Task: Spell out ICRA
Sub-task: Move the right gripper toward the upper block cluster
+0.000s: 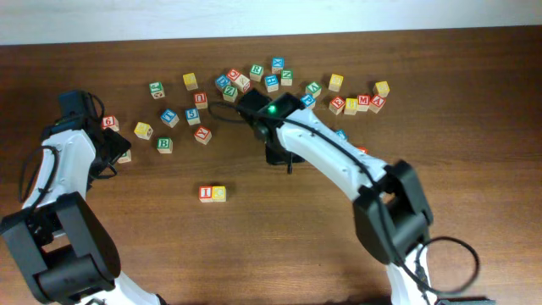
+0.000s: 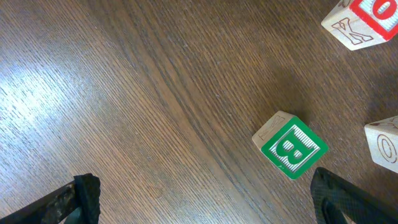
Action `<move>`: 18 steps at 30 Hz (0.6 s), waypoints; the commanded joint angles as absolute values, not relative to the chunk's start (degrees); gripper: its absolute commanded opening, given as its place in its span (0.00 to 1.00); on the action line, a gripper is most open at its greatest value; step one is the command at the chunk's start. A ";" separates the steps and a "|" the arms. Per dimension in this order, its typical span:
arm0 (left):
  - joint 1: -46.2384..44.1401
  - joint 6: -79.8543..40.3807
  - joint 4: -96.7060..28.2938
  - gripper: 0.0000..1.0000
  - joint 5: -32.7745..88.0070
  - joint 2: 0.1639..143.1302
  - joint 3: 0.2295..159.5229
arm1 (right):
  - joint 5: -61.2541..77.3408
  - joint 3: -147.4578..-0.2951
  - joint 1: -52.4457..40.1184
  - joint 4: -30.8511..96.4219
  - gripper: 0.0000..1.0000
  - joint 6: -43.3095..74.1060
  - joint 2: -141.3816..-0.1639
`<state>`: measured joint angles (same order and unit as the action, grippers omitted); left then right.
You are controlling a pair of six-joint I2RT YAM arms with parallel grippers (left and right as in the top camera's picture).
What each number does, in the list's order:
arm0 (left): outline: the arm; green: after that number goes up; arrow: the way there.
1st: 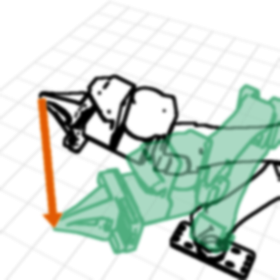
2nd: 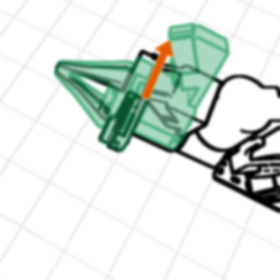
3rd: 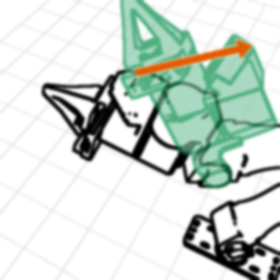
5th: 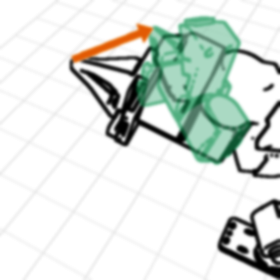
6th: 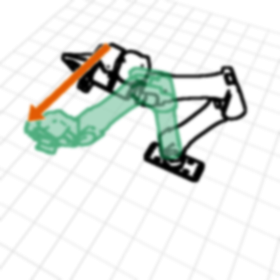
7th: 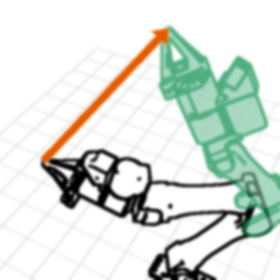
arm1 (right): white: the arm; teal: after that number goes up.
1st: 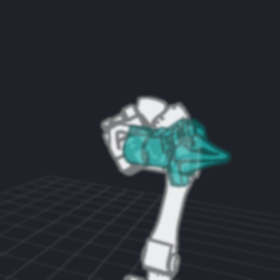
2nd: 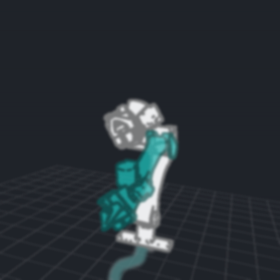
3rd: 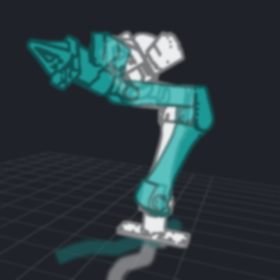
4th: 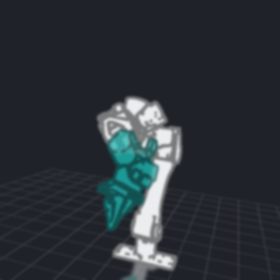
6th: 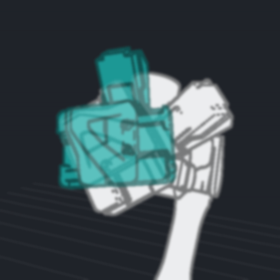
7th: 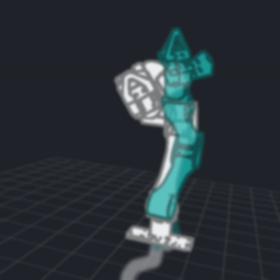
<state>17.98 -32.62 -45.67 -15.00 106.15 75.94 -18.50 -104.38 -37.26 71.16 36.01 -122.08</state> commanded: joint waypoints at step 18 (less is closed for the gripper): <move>18.06 -32.77 -45.71 0.99 -15.20 104.88 75.72 | -20.16 -105.78 -36.99 71.13 0.60 36.27 -119.35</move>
<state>17.98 -32.62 -45.67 -15.00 106.15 75.94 -19.25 -105.06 -37.26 70.96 35.88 -119.85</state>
